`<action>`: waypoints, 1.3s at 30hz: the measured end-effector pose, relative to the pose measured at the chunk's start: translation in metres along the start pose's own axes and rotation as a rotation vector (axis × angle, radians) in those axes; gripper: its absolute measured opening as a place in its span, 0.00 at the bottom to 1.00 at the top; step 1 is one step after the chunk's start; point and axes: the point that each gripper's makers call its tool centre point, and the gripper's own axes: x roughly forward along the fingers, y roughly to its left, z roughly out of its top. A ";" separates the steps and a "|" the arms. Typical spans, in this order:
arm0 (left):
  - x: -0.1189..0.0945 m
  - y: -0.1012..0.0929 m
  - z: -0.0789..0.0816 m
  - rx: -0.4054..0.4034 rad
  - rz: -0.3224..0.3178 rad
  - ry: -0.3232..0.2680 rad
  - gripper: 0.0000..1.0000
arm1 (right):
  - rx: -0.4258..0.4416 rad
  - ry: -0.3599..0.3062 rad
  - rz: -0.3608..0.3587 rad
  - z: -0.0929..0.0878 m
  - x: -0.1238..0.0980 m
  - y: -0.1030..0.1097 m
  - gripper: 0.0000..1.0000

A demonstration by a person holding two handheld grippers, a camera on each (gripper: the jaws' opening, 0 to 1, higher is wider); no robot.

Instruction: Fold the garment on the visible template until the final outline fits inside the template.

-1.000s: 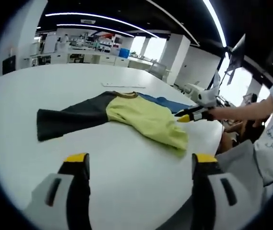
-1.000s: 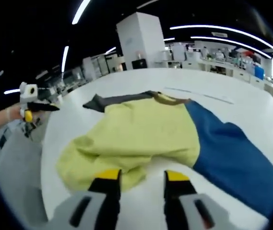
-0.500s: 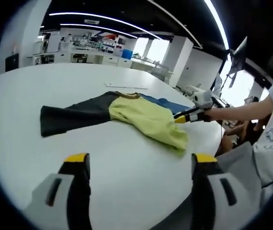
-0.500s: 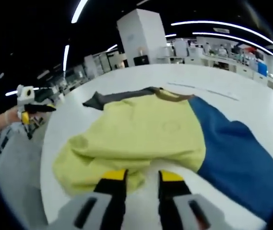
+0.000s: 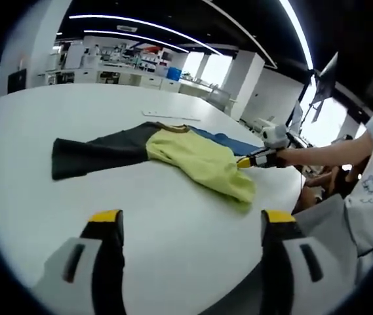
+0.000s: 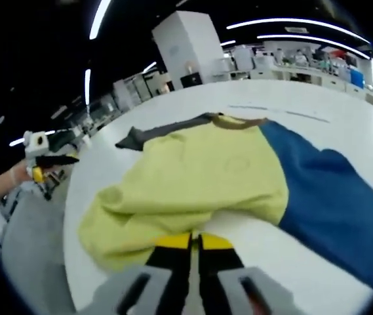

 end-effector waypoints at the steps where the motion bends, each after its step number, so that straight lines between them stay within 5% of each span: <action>1: 0.000 0.000 0.000 -0.001 -0.001 0.000 0.83 | 0.001 0.001 0.000 0.000 0.000 -0.002 0.00; 26: 0.023 -0.014 0.000 -0.007 -0.064 -0.004 0.79 | 0.096 -0.075 -0.036 -0.032 -0.084 0.017 0.00; 39: 0.071 -0.039 -0.016 -0.107 -0.084 0.028 0.55 | 0.120 -0.100 -0.043 -0.047 -0.103 0.029 0.00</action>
